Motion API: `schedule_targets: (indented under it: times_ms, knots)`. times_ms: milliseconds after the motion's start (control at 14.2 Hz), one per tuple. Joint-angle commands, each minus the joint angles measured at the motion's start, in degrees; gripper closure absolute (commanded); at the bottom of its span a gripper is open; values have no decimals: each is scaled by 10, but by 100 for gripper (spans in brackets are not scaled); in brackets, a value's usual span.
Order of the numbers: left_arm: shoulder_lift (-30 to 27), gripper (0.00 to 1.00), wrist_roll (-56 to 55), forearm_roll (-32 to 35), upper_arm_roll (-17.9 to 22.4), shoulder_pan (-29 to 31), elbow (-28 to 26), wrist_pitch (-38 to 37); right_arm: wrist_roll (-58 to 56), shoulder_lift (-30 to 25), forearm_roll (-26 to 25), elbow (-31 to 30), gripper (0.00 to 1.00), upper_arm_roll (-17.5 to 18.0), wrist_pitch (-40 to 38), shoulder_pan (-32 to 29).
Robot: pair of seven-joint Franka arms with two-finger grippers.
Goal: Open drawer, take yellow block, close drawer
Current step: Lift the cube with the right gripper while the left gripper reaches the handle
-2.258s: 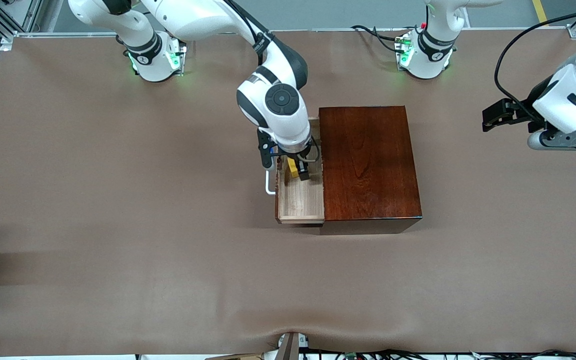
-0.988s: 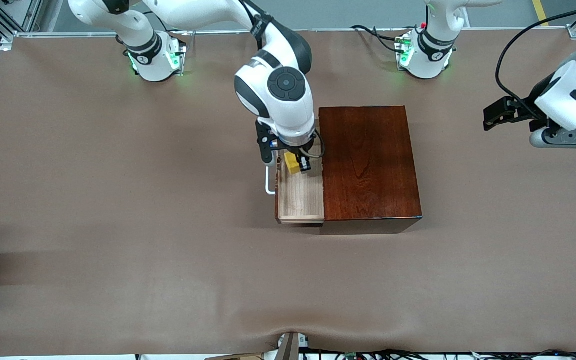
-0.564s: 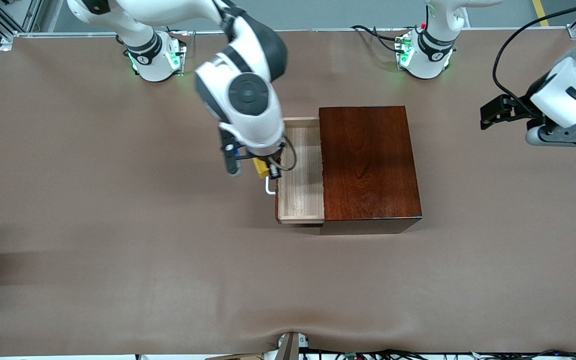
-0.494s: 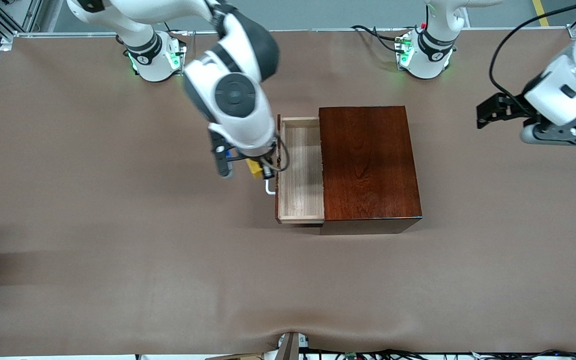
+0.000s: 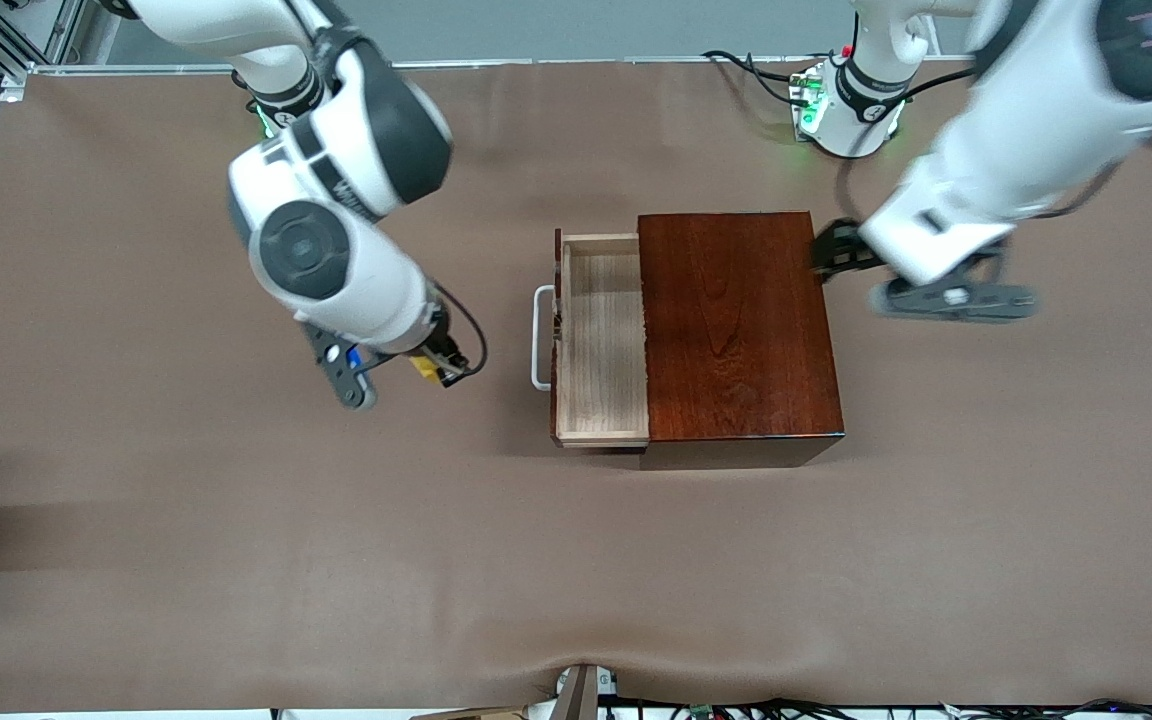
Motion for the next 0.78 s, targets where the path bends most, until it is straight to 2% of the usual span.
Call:
schedule_targets:
  times_ms: [0,212,423,564,706]
  knots:
    - [46,0,-86,-2,2,-63,31,27,-253,-12,37,-25,100,6,-53,-60]
    - [97,0,-179,2,7,-131,68,36,-298,-21,37,-39,100,6,-78,-104]
    - [135,0,-296,29,12,-199,72,95,-382,-48,30,-87,100,4,-74,-141]
    - [164,0,-367,34,21,-237,77,142,-422,-87,7,-148,100,4,-43,-155]
    - [194,0,-423,34,68,-300,97,178,-485,-133,2,-238,100,4,16,-175]
